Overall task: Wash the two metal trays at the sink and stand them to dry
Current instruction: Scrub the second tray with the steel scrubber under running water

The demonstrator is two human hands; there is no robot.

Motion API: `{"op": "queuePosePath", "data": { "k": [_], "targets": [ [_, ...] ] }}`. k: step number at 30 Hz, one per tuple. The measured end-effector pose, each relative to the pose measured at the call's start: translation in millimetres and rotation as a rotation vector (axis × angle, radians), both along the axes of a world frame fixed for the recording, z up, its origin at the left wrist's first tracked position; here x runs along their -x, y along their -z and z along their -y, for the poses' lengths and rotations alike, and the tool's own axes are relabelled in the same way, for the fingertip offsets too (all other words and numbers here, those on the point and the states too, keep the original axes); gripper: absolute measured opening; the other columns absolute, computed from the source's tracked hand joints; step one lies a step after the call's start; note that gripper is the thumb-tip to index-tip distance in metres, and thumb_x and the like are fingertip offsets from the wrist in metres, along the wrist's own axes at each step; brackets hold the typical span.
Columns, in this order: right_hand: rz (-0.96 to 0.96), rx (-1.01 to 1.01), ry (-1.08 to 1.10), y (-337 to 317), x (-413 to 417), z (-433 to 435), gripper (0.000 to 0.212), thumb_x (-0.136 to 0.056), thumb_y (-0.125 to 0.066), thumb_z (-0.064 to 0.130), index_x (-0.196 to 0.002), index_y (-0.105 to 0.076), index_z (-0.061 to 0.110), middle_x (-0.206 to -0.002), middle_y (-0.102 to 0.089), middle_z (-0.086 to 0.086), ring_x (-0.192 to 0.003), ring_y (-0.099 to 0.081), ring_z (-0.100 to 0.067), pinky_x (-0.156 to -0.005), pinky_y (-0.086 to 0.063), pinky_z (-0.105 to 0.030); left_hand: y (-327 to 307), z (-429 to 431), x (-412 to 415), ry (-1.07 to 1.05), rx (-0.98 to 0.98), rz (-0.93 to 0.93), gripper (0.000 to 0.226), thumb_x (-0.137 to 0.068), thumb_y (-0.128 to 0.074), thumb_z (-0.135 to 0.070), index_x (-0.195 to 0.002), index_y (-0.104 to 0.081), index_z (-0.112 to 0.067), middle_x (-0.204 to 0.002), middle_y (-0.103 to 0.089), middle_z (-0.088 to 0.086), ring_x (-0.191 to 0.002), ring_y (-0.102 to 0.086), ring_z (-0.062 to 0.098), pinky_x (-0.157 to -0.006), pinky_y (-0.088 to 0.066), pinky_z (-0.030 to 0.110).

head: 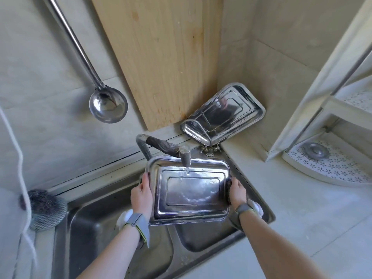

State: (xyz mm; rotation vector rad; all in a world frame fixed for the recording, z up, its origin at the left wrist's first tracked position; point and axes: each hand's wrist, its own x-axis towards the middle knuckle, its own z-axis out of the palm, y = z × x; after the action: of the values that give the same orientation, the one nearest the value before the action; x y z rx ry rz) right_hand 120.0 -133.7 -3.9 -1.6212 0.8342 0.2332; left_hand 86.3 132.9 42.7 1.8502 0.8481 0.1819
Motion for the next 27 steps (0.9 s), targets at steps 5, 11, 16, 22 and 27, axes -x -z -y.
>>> {"op": "queuePosePath", "data": {
  "k": [5,11,16,22,27],
  "targets": [
    [0.128,0.155,0.082,-35,-24,16,0.05,-0.097,-0.036,0.048,-0.071,-0.054,0.01,-0.065,-0.05,-0.009,-0.07,-0.048,-0.026,-0.063,-0.034,-0.034,15,2,-2,0.157,-0.084,-0.152,0.044,-0.101,-0.037,-0.034,-0.09,-0.065,-0.002,-0.091,-0.067,0.018,-0.085,-0.06,0.034,-0.074,-0.042,0.034],
    [0.368,0.623,-0.402,-82,-57,12,0.046,-0.093,-0.038,0.058,-0.076,-0.06,0.022,-0.064,-0.064,0.002,-0.059,-0.062,-0.019,-0.055,-0.048,-0.026,7,22,-20,0.498,-0.115,-0.099,0.035,-0.096,-0.052,-0.021,-0.13,-0.055,-0.011,-0.132,-0.057,0.008,-0.12,-0.054,0.023,-0.102,-0.038,0.03],
    [0.441,0.776,-0.659,-93,-55,-22,0.041,-0.09,-0.036,0.064,-0.097,-0.061,0.033,-0.073,-0.065,0.002,-0.066,-0.061,-0.022,-0.06,-0.05,-0.029,-20,69,-29,0.62,0.036,-0.002,0.034,-0.097,-0.039,-0.051,-0.105,-0.064,-0.028,-0.11,-0.066,-0.006,-0.108,-0.058,0.016,-0.093,-0.039,0.03],
    [0.684,0.78,-0.791,-90,-31,-54,0.035,-0.098,-0.037,0.044,-0.109,-0.061,0.022,-0.099,-0.064,0.001,-0.093,-0.06,-0.02,-0.096,-0.045,-0.041,-23,83,-34,0.283,0.323,-0.035,0.057,-0.091,-0.035,-0.066,-0.085,-0.068,-0.02,-0.082,-0.068,0.0,-0.086,-0.062,0.023,-0.078,-0.043,0.033],
    [0.727,0.889,-0.885,-63,-27,-35,0.046,-0.101,-0.027,0.041,-0.142,-0.04,0.025,-0.142,-0.046,0.001,-0.138,-0.034,-0.018,-0.12,-0.012,-0.047,-22,80,-30,0.223,0.386,-0.062,0.074,-0.072,-0.038,-0.084,-0.078,-0.068,-0.016,-0.075,-0.069,0.002,-0.074,-0.061,0.022,-0.074,-0.043,0.033]
  ]
}}
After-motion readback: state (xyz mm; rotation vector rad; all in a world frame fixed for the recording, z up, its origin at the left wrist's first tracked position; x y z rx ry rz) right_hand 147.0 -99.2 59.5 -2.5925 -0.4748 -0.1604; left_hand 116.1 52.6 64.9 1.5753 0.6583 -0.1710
